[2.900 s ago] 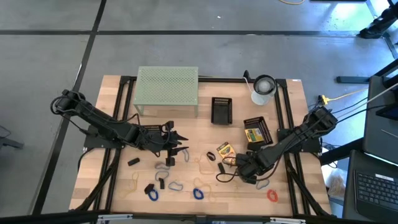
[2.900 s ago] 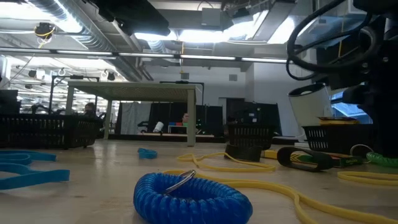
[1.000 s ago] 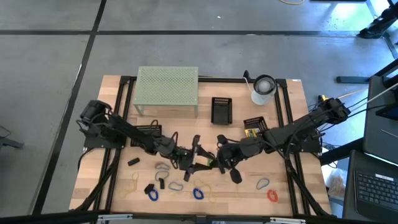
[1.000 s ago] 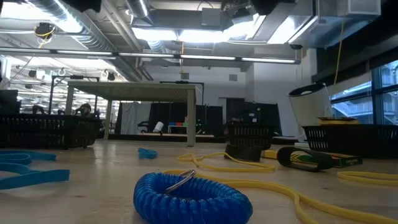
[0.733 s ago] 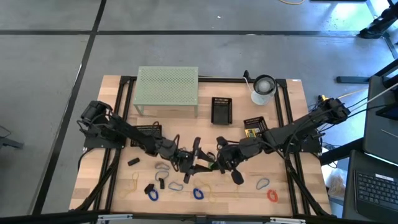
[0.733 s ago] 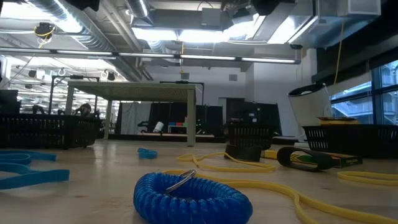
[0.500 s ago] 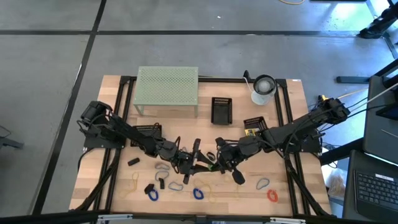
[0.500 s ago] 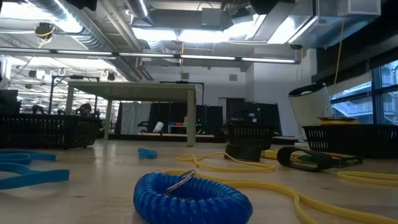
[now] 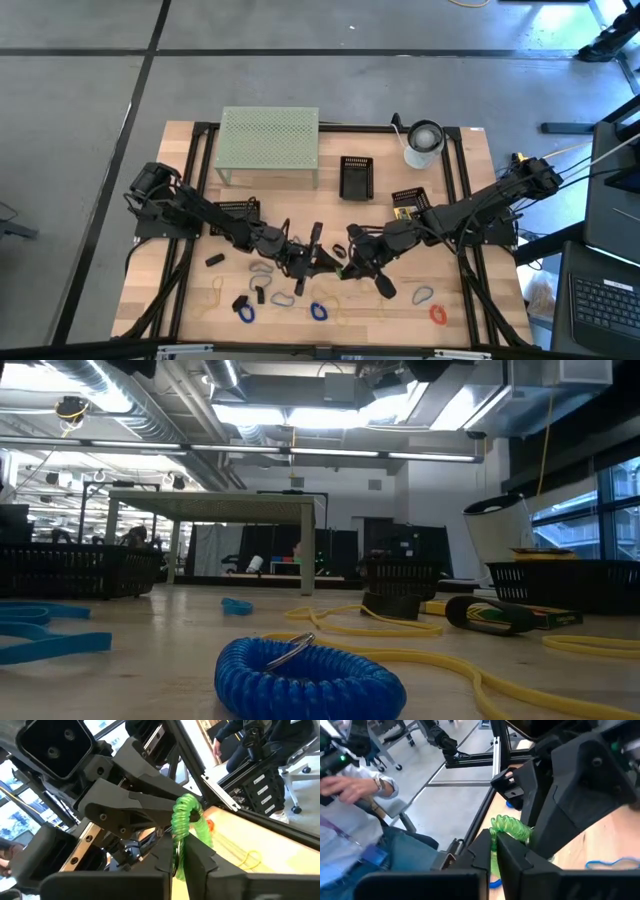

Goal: Pick & Place Office Desk Supplies
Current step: Put the green spring rubber band into the left black bin

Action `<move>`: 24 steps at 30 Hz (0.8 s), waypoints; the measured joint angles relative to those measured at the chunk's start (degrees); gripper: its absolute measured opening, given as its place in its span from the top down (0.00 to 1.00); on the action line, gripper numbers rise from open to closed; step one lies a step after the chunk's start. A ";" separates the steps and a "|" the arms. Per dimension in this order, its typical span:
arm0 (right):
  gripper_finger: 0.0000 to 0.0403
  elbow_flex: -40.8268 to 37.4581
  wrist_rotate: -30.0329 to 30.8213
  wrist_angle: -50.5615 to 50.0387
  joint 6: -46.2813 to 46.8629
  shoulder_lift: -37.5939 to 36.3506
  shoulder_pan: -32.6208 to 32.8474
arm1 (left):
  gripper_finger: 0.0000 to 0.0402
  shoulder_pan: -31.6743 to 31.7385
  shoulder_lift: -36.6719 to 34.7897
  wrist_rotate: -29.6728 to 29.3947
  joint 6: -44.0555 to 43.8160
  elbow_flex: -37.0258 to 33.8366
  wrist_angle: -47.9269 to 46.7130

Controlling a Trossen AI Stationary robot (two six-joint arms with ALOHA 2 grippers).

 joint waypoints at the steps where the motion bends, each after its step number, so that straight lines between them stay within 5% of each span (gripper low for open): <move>1: 0.92 0.00 0.00 -0.05 1.36 0.00 -0.09 | 0.97 -0.04 0.00 -0.73 -0.83 0.02 0.02; 12: 0.59 0.02 0.07 -9.45 7.27 -4.83 -3.19 | 0.96 -0.11 -4.86 -15.00 -16.20 0.00 -12.70; 18: 0.53 0.04 3.59 -23.27 7.27 -10.54 -4.63 | 0.96 -0.52 -13.83 -23.03 -32.79 0.00 -39.01; 24: 0.54 0.07 11.37 -33.70 8.77 -12.28 -4.61 | 0.96 -0.50 -23.63 -23.63 -53.77 0.00 -69.14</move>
